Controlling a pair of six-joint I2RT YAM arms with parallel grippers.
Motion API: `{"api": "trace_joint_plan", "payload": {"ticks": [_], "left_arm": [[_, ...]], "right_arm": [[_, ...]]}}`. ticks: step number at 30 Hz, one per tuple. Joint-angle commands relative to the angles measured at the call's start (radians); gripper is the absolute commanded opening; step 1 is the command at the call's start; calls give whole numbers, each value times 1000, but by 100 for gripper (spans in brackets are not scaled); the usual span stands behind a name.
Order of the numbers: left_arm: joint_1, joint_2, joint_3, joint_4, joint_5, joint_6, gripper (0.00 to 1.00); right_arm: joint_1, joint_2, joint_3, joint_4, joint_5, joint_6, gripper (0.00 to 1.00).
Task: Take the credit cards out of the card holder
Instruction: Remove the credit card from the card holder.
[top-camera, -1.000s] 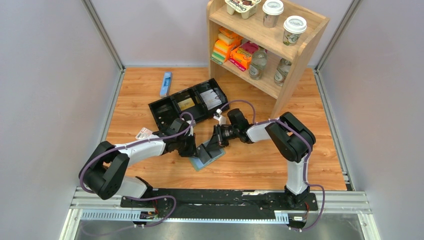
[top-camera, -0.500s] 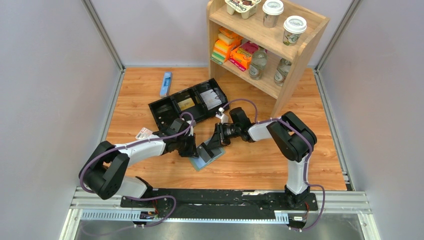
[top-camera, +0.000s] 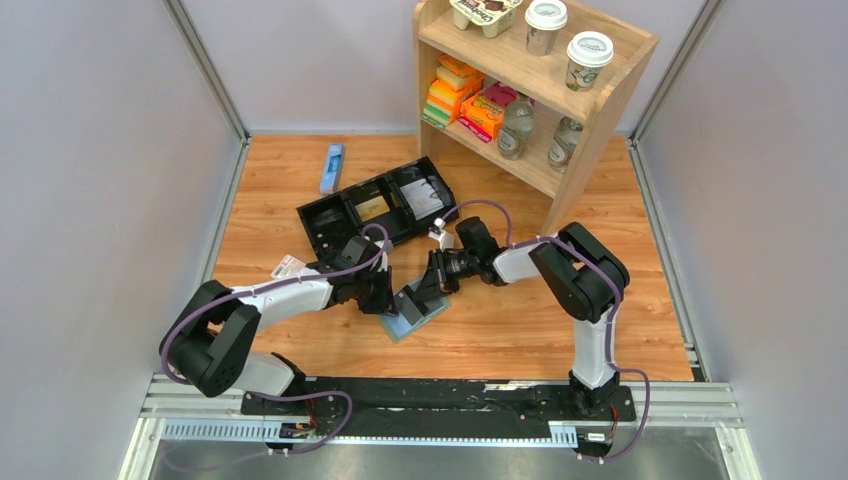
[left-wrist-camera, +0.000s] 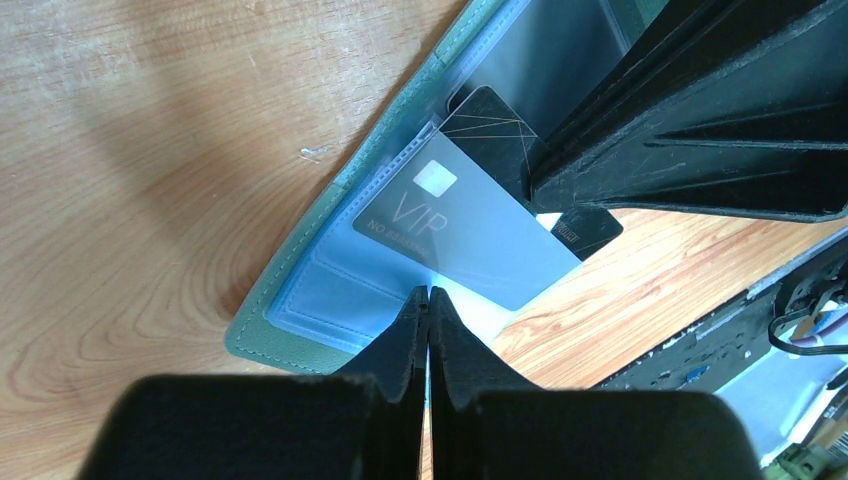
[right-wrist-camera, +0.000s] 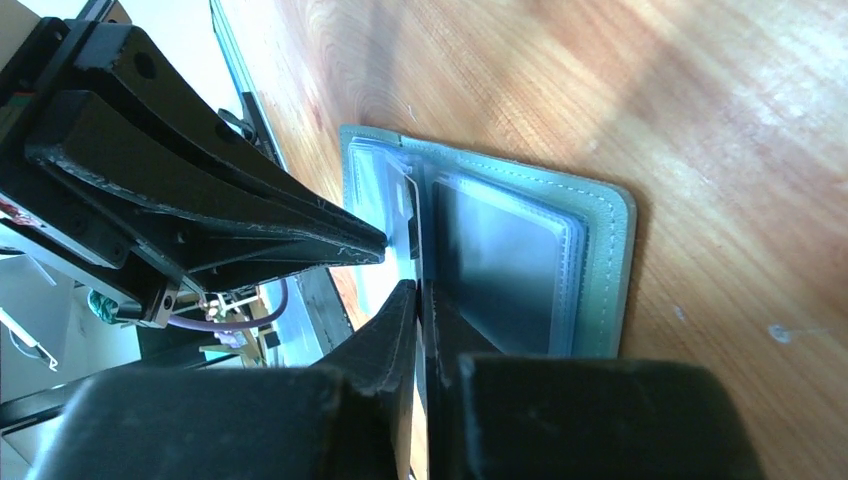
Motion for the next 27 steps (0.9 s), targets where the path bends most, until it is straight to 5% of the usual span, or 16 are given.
{"api": "trace_joint_plan", "payload": {"ticks": [1, 16, 20, 22, 27], "left_arm": [[-8, 12, 2, -38, -29, 26, 2], [-7, -113, -23, -34, -77, 41, 6], [-8, -188, -3, -47, -91, 64, 26], [-7, -244, 14, -62, -106, 90, 46], [-7, -369, 78, -99, -117, 171, 75]], "right_arm": [[5, -6, 31, -17, 9, -34, 1], [-49, -270, 16, -273, 250, -190, 0], [-49, -353, 29, -367, 301, -244, 0], [-49, -388, 39, -405, 310, -273, 0], [-46, -488, 51, -448, 302, -319, 0]]}}
